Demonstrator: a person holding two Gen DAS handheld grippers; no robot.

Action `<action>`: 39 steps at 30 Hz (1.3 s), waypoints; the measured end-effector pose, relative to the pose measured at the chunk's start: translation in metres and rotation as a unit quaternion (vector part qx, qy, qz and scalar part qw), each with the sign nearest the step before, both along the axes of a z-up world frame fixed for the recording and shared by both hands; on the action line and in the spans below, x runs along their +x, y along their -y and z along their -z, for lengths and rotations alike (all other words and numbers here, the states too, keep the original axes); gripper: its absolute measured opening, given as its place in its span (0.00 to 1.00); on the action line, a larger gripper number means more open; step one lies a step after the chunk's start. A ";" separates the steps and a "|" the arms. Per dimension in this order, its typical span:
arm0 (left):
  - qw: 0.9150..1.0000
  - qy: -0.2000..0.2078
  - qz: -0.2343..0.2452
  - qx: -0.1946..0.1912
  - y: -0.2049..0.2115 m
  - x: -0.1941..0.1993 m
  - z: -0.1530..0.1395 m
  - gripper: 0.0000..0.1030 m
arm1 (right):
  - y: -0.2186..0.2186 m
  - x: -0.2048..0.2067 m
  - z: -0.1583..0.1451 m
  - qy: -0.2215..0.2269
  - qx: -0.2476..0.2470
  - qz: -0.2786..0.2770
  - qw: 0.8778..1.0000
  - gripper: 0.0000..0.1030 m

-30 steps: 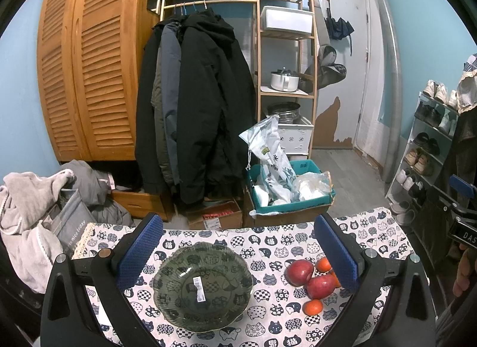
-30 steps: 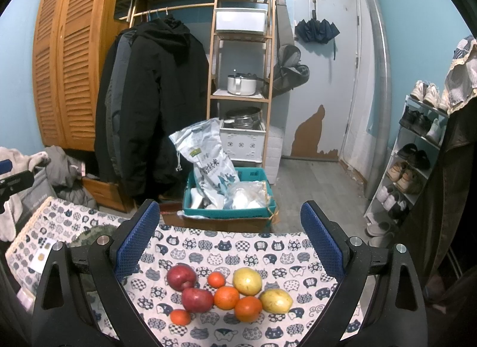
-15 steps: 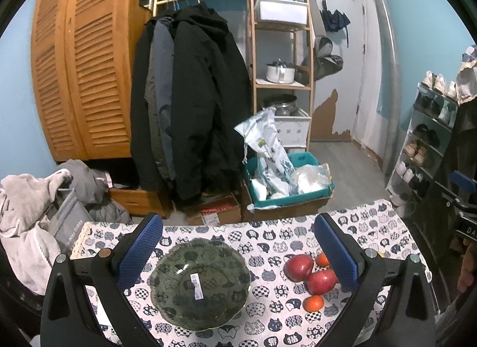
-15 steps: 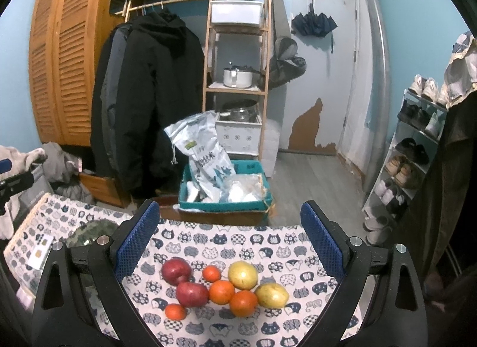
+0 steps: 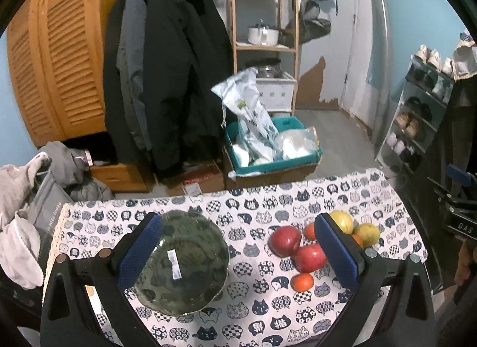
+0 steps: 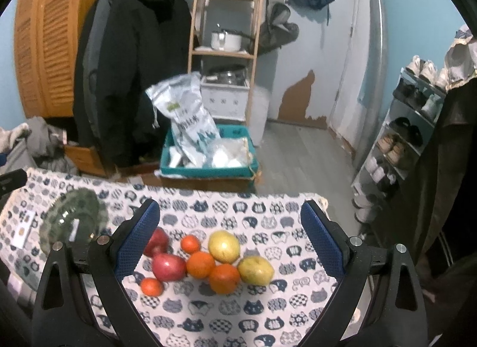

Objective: Organize fruits
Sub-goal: 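Lower the right tool toward the large orange while the left tool approaches a small tangerine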

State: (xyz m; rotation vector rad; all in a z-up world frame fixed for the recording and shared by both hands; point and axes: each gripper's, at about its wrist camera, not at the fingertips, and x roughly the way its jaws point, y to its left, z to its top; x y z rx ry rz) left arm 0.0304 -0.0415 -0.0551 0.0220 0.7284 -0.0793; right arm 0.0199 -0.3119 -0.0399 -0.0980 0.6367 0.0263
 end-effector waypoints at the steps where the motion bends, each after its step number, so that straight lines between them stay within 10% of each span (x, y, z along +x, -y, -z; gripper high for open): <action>1: 1.000 -0.005 0.002 0.001 0.002 0.001 0.003 0.99 | 0.003 0.002 0.006 -0.010 0.001 0.002 1.000 0.91; 39: 0.965 -0.259 0.047 0.009 0.088 0.052 0.194 0.99 | 0.033 0.042 0.186 -0.274 0.043 0.021 0.960 0.90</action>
